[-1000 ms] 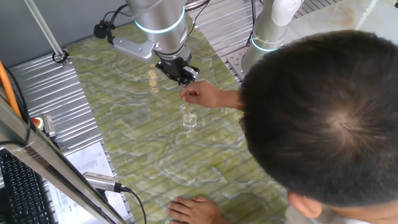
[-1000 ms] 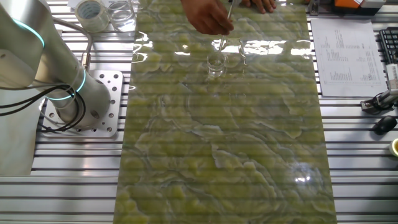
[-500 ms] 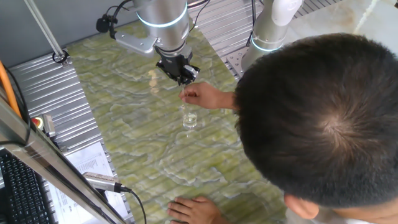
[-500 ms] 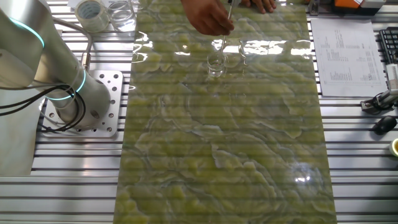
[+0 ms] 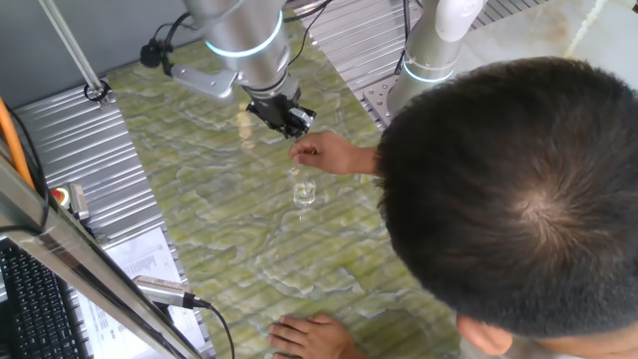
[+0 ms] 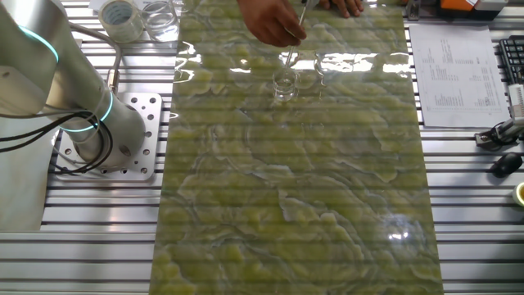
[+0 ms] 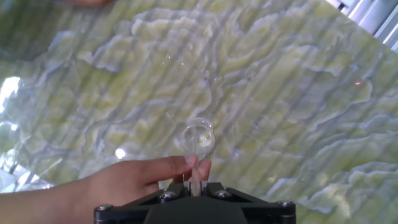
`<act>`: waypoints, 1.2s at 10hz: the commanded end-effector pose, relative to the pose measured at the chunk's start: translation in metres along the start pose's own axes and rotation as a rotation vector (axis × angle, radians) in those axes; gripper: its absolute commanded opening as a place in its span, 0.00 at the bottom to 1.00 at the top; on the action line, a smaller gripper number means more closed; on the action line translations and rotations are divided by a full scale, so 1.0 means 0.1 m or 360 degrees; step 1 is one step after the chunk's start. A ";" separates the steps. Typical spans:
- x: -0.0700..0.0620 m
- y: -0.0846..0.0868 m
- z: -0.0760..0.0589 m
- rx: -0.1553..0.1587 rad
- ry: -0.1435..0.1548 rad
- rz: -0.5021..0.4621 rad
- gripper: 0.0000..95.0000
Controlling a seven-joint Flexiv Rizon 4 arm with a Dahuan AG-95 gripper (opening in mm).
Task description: Stir the beaker with a glass rod
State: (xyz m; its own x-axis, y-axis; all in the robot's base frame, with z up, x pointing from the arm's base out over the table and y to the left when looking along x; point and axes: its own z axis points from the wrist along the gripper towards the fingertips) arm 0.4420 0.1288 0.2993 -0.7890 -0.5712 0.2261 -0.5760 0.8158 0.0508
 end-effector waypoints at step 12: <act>0.02 0.00 0.02 -0.0026 -0.0100 0.0020 0.00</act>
State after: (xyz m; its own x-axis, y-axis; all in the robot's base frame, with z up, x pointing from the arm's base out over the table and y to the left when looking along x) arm 0.4445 0.1298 0.2993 -0.8059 -0.5648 0.1773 -0.5629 0.8239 0.0659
